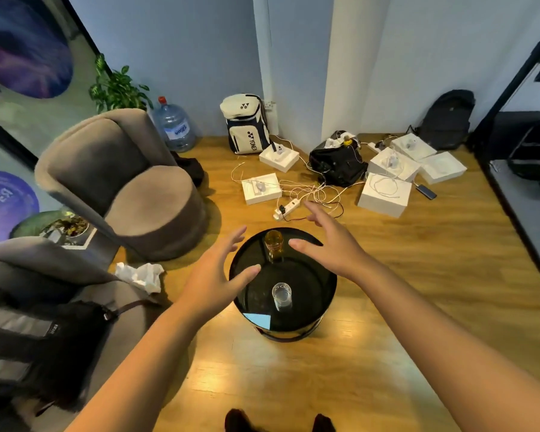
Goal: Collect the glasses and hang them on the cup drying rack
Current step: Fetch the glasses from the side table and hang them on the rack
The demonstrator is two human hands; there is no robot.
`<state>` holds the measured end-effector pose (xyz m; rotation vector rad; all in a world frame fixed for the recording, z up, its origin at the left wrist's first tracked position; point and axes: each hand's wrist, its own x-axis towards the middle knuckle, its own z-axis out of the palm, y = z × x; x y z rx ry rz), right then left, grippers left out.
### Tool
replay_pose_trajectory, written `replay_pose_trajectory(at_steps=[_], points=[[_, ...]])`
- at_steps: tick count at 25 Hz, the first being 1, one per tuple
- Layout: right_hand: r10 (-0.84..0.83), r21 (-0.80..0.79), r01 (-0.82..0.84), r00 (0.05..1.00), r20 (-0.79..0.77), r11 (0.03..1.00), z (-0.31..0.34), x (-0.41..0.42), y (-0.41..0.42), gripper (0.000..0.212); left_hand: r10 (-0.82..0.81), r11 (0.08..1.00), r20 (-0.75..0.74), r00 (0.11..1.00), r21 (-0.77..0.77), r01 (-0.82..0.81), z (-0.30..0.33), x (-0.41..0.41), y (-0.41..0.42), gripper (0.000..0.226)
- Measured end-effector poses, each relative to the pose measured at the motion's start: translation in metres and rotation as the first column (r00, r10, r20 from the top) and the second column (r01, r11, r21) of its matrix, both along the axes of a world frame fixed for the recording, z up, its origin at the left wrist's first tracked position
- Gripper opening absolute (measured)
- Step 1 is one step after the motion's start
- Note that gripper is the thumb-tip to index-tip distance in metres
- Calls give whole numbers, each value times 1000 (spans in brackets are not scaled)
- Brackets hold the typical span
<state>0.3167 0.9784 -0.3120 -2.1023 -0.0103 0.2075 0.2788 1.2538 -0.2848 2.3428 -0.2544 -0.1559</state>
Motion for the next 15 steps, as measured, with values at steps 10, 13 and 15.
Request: replay_pose_trajectory(at_steps=[10, 13, 15], points=[[-138, -36, 133, 951, -278, 990, -135, 36, 38, 116, -166, 984, -195, 967, -91, 151, -129, 97, 18, 87], [-192, -87, 173, 925, -327, 981, -171, 45, 47, 122, -238, 971, -257, 937, -86, 223, -167, 132, 26, 89], [-217, -102, 193, 911, -352, 976, -197, 50, 52, 123, -266, 964, -292, 919, -86, 252, -193, 150, 28, 91]])
